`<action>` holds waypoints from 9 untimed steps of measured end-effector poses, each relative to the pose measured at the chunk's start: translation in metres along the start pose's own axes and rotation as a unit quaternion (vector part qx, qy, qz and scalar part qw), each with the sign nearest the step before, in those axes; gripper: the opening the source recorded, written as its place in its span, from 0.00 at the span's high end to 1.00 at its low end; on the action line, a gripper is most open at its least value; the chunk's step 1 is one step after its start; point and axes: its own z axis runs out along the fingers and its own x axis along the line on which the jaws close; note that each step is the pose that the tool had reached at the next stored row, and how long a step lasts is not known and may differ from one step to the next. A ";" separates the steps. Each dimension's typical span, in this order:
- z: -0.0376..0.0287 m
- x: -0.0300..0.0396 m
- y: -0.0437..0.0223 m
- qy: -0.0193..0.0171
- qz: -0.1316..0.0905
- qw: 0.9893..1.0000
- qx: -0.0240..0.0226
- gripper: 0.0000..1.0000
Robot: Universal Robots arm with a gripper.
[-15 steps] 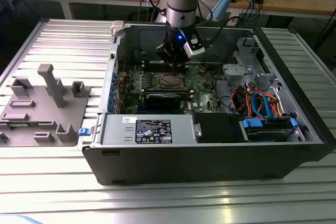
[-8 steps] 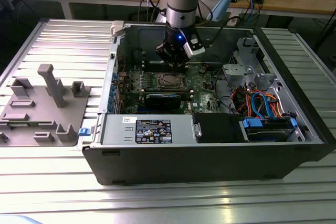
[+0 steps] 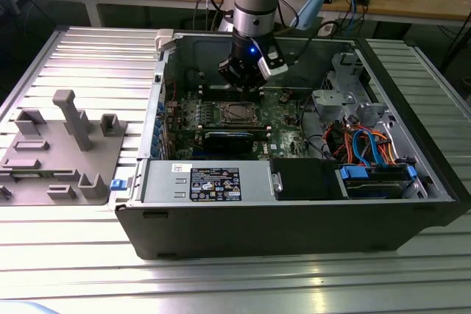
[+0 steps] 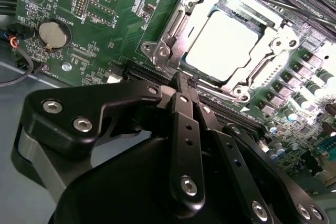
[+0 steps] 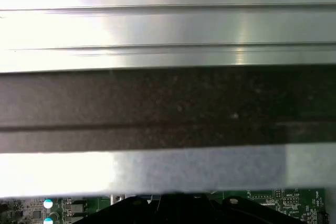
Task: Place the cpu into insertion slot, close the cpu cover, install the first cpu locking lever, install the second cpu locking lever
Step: 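Install the second cpu locking lever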
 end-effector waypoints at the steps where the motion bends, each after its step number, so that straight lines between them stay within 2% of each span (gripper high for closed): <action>1: -0.0001 0.0000 -0.0001 0.000 0.000 1.000 0.000 0.89; 9: -0.0003 -0.0001 -0.0055 0.000 0.000 1.000 0.000 0.89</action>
